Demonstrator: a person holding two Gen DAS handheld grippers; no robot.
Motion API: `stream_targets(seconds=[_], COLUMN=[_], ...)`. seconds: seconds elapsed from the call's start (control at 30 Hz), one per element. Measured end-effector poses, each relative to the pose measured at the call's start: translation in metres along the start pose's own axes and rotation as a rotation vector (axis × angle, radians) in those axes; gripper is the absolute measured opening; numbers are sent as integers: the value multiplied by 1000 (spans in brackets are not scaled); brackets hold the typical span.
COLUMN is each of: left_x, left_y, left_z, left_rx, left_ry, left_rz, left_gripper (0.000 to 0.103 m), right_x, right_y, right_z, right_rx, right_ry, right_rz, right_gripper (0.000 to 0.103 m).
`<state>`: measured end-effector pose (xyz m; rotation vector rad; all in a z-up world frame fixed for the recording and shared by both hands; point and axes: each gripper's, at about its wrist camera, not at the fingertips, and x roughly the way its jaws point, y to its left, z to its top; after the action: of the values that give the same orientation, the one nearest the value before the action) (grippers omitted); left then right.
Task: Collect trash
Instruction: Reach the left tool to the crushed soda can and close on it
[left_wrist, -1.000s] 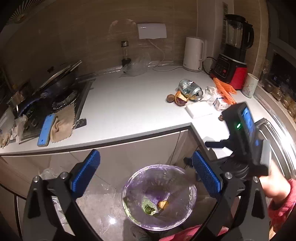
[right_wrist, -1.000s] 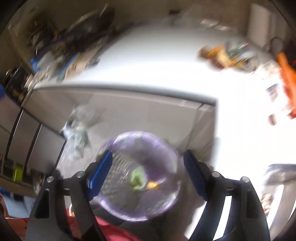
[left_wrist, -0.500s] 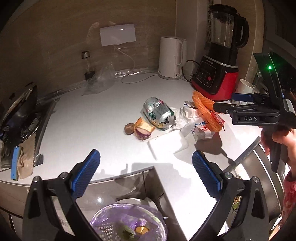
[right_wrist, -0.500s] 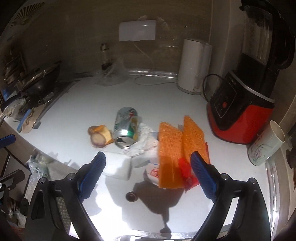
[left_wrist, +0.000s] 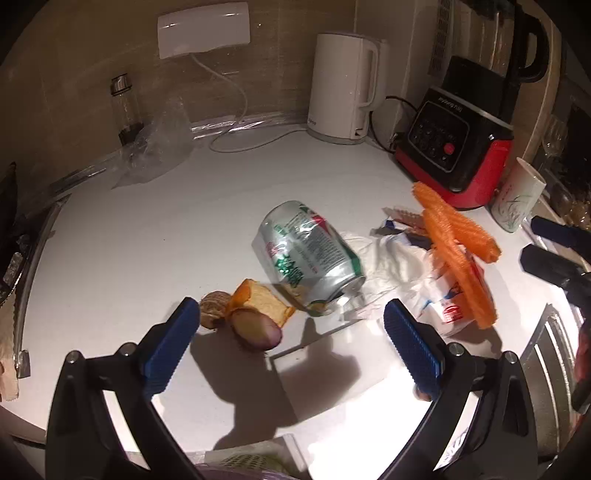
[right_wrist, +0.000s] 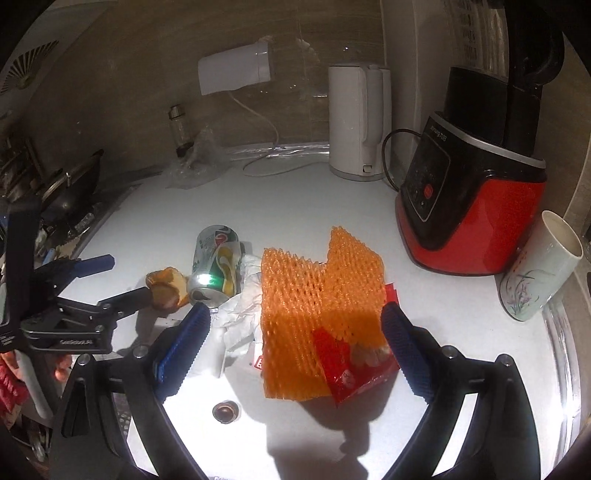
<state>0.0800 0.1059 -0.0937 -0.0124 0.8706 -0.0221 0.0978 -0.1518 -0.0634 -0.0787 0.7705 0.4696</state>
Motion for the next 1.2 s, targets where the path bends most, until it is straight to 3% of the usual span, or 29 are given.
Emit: stream_targets(seconds=[0.33, 0.5, 0.63, 0.77, 0.83, 0.9, 1.2], left_x=[66, 78, 72, 67, 65, 64, 117], left_y=[26, 31, 45, 46, 34, 20, -27], left_z=[-8, -7, -5, 6, 16, 25, 62], left_rx=[69, 106, 79, 26, 29, 36, -70], left_ry=[83, 62, 71, 84, 95, 104, 281], left_rz=[-33, 19, -31, -67, -98, -91, 80], left_gripper=[95, 89, 80, 80, 91, 96, 96], right_x=[2, 8, 11, 17, 19, 18, 19], right_y=[2, 1, 2, 2, 3, 4, -2], right_z=[-4, -8, -11, -8, -7, -6, -13], right_rx=[-6, 13, 19, 25, 29, 33, 51], right_ry=[-3, 15, 19, 22, 22, 15, 21], right_rz=[10, 13, 21, 29, 30, 34, 41], right_gripper=[94, 94, 94, 94, 94, 94, 94])
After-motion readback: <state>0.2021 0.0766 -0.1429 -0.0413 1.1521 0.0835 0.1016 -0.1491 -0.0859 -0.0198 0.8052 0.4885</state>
